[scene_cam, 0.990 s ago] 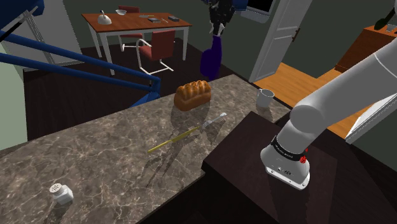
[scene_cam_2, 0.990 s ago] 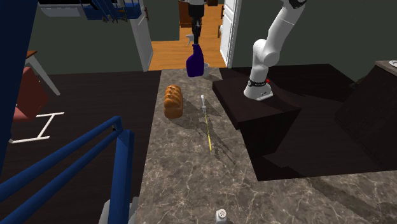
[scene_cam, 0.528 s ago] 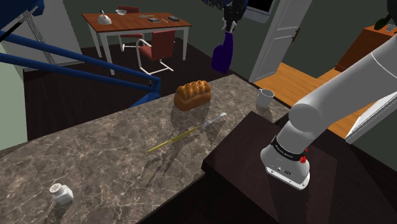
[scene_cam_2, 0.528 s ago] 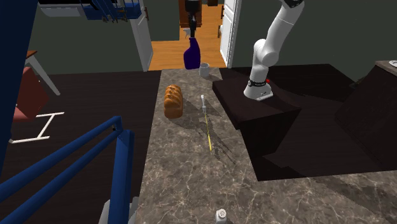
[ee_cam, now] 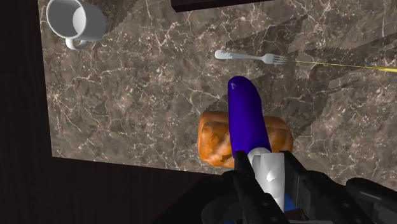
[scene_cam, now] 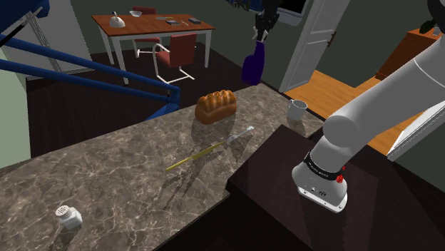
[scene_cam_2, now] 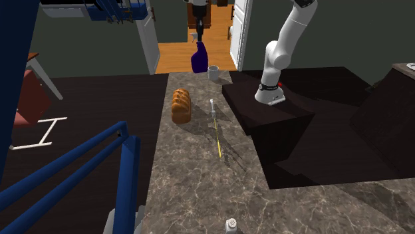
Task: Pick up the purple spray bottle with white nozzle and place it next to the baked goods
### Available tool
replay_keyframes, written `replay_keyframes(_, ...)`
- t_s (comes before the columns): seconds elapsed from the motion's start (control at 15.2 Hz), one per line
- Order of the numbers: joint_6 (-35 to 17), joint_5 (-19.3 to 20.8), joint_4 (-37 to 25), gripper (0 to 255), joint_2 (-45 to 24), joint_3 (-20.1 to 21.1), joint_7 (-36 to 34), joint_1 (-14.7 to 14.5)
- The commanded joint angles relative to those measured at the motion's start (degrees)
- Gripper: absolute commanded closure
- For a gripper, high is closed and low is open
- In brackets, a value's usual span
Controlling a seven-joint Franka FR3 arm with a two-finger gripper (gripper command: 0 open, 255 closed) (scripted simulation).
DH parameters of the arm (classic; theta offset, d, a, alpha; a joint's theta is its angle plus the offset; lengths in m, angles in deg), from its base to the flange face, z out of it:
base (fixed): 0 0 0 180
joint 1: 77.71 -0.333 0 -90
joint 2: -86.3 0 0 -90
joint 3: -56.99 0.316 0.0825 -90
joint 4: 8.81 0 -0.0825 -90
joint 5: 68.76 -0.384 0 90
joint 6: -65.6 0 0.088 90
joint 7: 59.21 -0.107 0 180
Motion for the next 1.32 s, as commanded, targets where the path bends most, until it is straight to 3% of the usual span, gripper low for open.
replay_keyframes(0.0, -1.7, 0.0, 1.7, 255, 0.0, 0.0, 0.1, 0.0)
replay_keyframes(1.25, -16.4, -0.1, 15.1, 255, -1.3, 0.1, 0.1, 0.0)
